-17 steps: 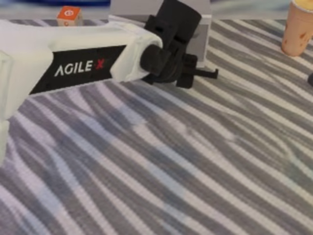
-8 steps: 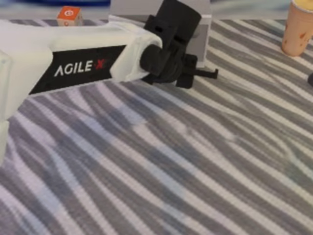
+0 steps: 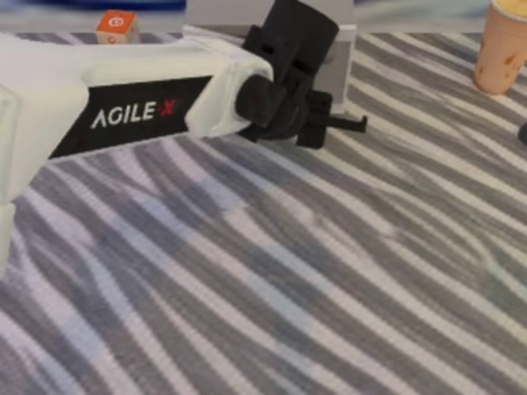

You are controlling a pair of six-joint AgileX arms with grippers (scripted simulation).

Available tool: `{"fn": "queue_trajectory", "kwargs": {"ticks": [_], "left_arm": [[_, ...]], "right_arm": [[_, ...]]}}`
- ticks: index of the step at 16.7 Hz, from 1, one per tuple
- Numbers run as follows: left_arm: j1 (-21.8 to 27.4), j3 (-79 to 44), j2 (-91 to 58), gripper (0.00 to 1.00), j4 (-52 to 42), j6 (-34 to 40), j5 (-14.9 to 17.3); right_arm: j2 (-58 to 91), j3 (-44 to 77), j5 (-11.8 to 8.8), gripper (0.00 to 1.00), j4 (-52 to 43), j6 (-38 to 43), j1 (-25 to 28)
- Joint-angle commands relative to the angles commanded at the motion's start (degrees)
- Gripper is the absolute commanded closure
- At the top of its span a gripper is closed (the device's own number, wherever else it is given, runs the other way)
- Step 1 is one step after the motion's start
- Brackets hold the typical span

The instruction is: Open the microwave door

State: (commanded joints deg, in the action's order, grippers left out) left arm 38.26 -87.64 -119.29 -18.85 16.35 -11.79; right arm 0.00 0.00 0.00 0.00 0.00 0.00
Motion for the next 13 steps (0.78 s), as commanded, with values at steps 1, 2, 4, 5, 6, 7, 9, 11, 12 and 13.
{"fn": "queue_trajectory", "kwargs": {"ticks": [1,2,4,5,6,7,9,11,12,13], "left_arm": [[0.0,0.0,0.0,1.0,0.0,0.0,0.0],[0.5,-0.3,-0.1,1.0,0.0,0.3,0.5],[0.3,0.4,0.2,1.0,0.2,-0.2,0.7],[0.1,0.8,0.5,1.0,0.5,-0.6,0.9],[-0.1,1.2,0.9,1.0,0.7,-1.0,1.1],[-0.2,1.6,1.2,1.0,1.0,-1.5,1.3],[-0.4,2.2,1.4,1.0,1.2,-1.9,1.5],[-0.4,2.2,1.4,1.0,1.2,-1.9,1.5],[-0.4,2.2,1.4,1.0,1.2,-1.9,1.5],[-0.4,2.2,1.4,1.0,1.2,-1.9,1.5]], "right_arm": [[0.0,0.0,0.0,0.0,0.0,0.0,0.0],[0.0,0.0,0.0,0.0,0.0,0.0,0.0],[0.0,0.0,0.0,0.0,0.0,0.0,0.0],[0.0,0.0,0.0,0.0,0.0,0.0,0.0],[0.0,0.0,0.0,0.0,0.0,0.0,0.0],[0.0,0.0,0.0,0.0,0.0,0.0,0.0],[0.0,0.0,0.0,0.0,0.0,0.0,0.0],[0.0,0.0,0.0,0.0,0.0,0.0,0.0],[0.0,0.0,0.0,0.0,0.0,0.0,0.0],[0.0,0.0,0.0,0.0,0.0,0.0,0.0]]}}
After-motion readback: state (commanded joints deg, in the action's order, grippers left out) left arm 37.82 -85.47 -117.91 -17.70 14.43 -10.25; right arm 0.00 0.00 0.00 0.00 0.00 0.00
